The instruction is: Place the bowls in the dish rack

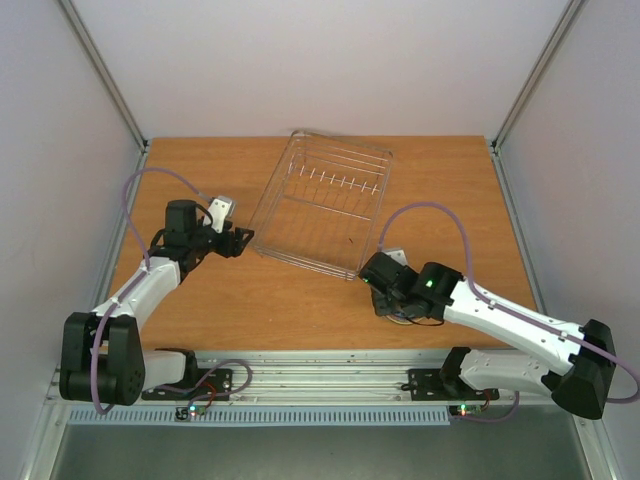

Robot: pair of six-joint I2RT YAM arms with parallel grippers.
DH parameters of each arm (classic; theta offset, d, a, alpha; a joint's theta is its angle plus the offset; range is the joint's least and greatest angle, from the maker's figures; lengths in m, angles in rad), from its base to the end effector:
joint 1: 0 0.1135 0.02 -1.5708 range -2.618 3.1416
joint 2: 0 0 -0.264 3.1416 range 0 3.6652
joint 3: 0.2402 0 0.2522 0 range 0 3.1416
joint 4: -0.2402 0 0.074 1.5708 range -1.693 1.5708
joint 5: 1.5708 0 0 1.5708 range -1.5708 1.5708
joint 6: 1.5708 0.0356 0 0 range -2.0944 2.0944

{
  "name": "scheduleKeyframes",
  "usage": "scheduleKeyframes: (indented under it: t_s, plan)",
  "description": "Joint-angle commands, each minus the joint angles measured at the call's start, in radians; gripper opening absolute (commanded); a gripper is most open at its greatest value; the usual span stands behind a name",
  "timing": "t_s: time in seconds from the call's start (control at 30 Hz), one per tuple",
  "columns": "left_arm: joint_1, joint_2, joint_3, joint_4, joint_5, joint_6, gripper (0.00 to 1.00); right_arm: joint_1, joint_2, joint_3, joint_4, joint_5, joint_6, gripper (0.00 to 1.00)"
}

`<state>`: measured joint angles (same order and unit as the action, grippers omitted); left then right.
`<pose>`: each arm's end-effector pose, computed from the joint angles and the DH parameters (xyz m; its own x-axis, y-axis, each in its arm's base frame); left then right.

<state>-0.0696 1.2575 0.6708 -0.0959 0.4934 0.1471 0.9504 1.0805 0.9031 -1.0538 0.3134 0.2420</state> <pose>0.2558 -0.0347 0.2125 -0.5598 0.1684 -0.8113 0.5155 0.8374 -0.1818 0.1155 0.1428 0.2605 -0.7034 -0.5923 -0.3931 -0.5621 0.8019 -0.2024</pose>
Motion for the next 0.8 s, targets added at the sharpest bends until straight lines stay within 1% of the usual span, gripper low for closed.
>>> scheduleKeyframes:
  t_s: [0.0, 0.17, 0.33, 0.43, 0.6, 0.77]
  plan:
    - [-0.004, 0.008, -0.011, 0.052, -0.011, 0.017, 0.73, 0.020, 0.050, -0.035, 0.059, -0.039, 0.016, 0.26]
    - [-0.004, 0.010, -0.010, 0.053, -0.007, 0.019, 0.74, 0.028, 0.079, -0.055, 0.082, -0.052, 0.028, 0.25]
    - [-0.004, 0.020, -0.008, 0.053, -0.006, 0.020, 0.74, 0.031, 0.073, -0.031, 0.055, -0.022, 0.026, 0.25]
    - [-0.004, 0.020, -0.009, 0.053, -0.006, 0.019, 0.73, 0.036, 0.036, 0.008, 0.003, 0.031, 0.022, 0.25]
    - [-0.004, 0.016, -0.010, 0.052, -0.006, 0.021, 0.74, 0.039, -0.072, 0.062, -0.052, 0.099, 0.014, 0.27]
    - [-0.004, 0.020, -0.009, 0.051, -0.002, 0.022, 0.74, 0.039, -0.130, 0.087, -0.162, 0.205, 0.080, 0.29]
